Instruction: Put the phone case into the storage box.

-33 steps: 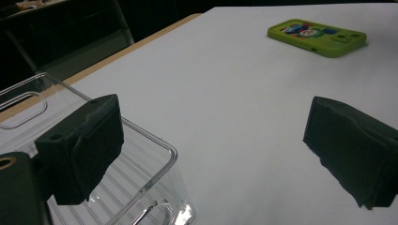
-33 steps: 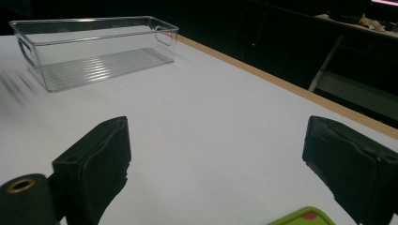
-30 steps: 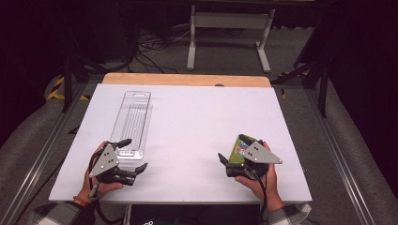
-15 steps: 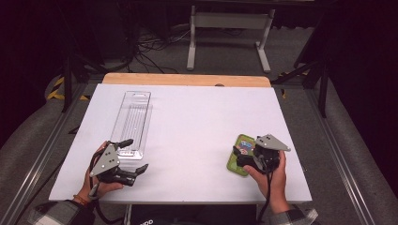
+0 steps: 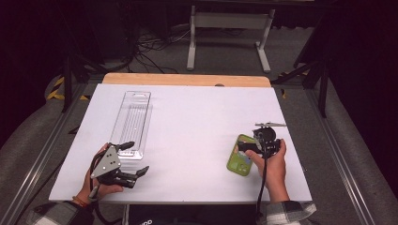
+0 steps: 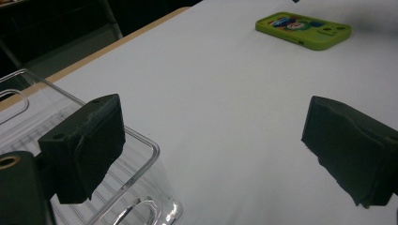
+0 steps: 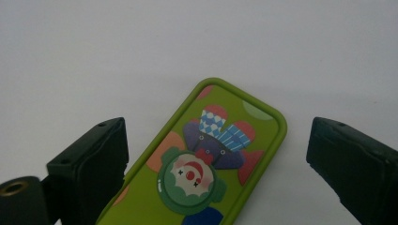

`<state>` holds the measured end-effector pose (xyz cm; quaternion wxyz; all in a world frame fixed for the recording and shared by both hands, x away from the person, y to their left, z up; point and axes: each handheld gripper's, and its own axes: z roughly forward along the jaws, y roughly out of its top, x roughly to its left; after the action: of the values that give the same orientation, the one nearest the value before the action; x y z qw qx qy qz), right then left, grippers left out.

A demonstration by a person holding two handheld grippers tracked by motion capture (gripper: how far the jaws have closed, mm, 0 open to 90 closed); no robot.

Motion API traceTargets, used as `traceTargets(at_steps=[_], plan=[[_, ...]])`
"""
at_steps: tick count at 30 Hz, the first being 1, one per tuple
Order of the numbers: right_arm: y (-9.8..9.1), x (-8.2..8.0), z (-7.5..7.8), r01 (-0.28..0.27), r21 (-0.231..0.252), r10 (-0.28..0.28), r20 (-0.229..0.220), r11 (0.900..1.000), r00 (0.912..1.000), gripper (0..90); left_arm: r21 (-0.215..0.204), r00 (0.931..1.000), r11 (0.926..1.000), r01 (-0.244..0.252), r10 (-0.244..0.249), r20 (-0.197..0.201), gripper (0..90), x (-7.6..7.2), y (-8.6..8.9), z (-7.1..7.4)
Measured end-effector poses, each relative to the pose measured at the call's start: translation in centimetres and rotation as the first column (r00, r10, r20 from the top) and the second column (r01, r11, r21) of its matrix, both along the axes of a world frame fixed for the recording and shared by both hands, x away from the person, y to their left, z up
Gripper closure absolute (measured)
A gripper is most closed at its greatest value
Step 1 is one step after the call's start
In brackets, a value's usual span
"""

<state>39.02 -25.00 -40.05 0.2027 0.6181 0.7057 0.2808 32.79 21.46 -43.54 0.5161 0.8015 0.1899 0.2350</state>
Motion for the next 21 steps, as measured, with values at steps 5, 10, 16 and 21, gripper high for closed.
traceTargets(at_steps=[5,10,16,21], plan=[[0.4,-0.7,-0.8,-0.039,-0.021,0.04,0.017,0.999,0.9991,9.8,0.017,0.9999,0.9998,0.01,-0.01,-0.001,7.2,-0.1,-0.1,-0.1],[-0.5,-2.0,-0.9,-0.126,-0.098,0.139,0.134,0.9871,0.9813,30.8,0.031,0.9999,0.9994,0.014,-0.014,-0.005,7.2,-0.1,-0.3,-0.3],[-2.7,-3.3,-1.4,-0.232,-0.097,0.243,0.13,0.9679,0.9613,86.4,0.039,0.9998,0.9991,0.02,-0.019,-0.008,7.4,-0.2,-0.5,-0.4],[-2.8,-4.2,-0.7,-0.37,-0.176,0.371,-0.024,0.9123,0.9282,90.0,0.043,0.9997,0.9988,0.022,-0.022,-0.006,7.4,-0.2,-0.3,-0.4]])
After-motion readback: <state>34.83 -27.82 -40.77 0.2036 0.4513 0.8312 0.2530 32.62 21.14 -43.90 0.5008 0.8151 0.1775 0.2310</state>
